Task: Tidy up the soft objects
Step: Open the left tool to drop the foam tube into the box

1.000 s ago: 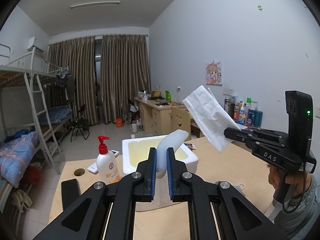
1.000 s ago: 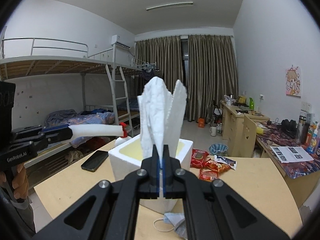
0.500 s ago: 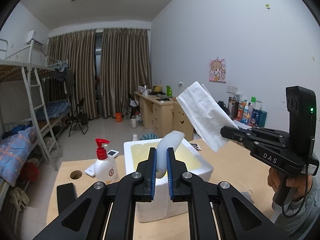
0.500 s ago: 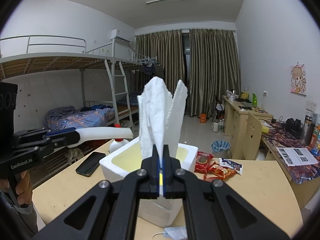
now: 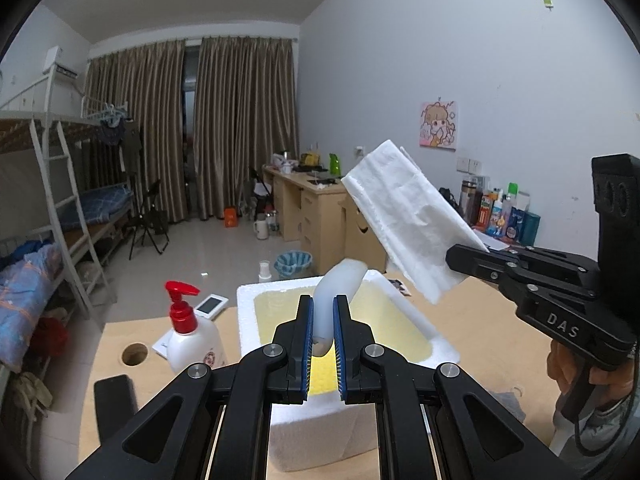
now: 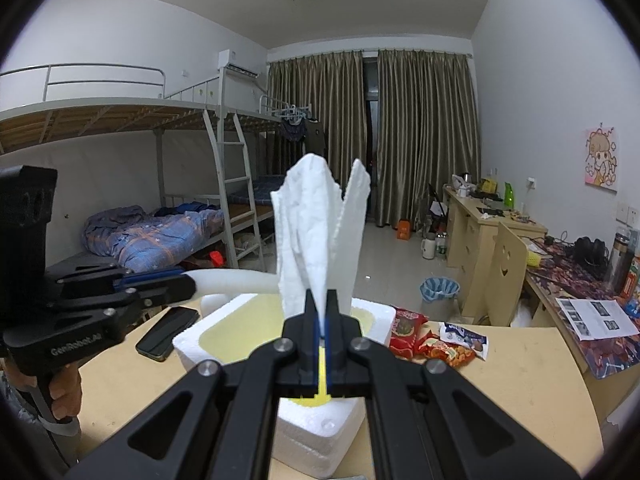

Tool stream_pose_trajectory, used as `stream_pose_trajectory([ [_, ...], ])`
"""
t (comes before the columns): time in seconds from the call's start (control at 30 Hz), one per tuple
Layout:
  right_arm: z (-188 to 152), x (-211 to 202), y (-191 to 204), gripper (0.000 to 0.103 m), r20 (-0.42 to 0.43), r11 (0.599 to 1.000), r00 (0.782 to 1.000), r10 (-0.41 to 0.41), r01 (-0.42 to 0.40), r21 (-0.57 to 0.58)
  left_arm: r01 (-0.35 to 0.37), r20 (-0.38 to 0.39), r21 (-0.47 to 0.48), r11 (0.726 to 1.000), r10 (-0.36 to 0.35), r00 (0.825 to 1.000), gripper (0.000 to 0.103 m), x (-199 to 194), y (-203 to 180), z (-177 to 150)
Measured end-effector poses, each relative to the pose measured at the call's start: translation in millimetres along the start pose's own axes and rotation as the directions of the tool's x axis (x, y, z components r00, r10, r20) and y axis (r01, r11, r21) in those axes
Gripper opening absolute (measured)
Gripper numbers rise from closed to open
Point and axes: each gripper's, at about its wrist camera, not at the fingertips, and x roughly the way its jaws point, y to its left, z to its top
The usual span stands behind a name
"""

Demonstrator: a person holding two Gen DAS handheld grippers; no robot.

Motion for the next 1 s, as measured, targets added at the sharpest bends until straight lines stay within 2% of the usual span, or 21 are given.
stream_pose_trajectory([
  [0.47, -5.5, 18.0, -14.9, 0.003, -0.036, 0.999, 0.999, -0.027, 0.028, 0.037, 0.026, -0.071, 0.029, 0.999, -0.024, 0.997, 0.01, 54.6, 5.9, 1.6],
  [0.5, -5.1, 18.1, -15.2, 0.003, -0.035, 0.999, 0.999, -0.028, 0.029, 0.038, 0.026, -0.074, 0.035, 0.999, -0.023, 0.997, 0.011, 57.7, 4.5, 1.0],
  [0.53, -5.1, 18.3, -15.8, 0.003, -0.037, 0.999, 0.999, -0.028, 0.03, 0.037, 0.02, -0.074, 0.042, 0.999, -0.017, 0.997, 0.021, 59.7, 3.2, 0.3],
  [0.7, -5.7, 18.7, -18.8, 0.003, -0.039, 0.999, 0.999, -0.025, 0.027, 0.045, 0.008, -0.058, 0.047, 0.999, -0.005, 0.998, 0.027, 58.6, 4.9, -2.8],
  [0.77, -5.9, 19.0, -19.7, 0.003, -0.04, 0.998, 0.999, -0.027, 0.029, 0.047, -0.01, -0.063, 0.045, 0.999, 0.013, 0.998, 0.043, 59.5, 5.0, -1.8],
  [0.83, -6.3, 19.4, -20.0, 0.003, -0.041, 0.998, 0.999, -0.025, 0.027, 0.049, -0.029, -0.061, 0.037, 0.999, 0.032, 0.998, 0.078, 58.2, 6.3, -1.8],
  [0.9, -5.9, 20.6, -19.5, 0.003, -0.045, 0.999, 0.999, -0.027, 0.029, 0.045, -0.051, -0.033, 0.01, 0.999, 0.051, 0.998, 0.098, 51.6, 12.5, -2.6],
  [1.0, -5.9, 21.9, -16.8, 0.003, -0.046, 0.999, 0.999, -0.021, 0.023, 0.044, -0.07, 0.015, -0.019, 0.997, 0.07, 0.997, 0.101, 38.9, 20.1, -2.1],
])
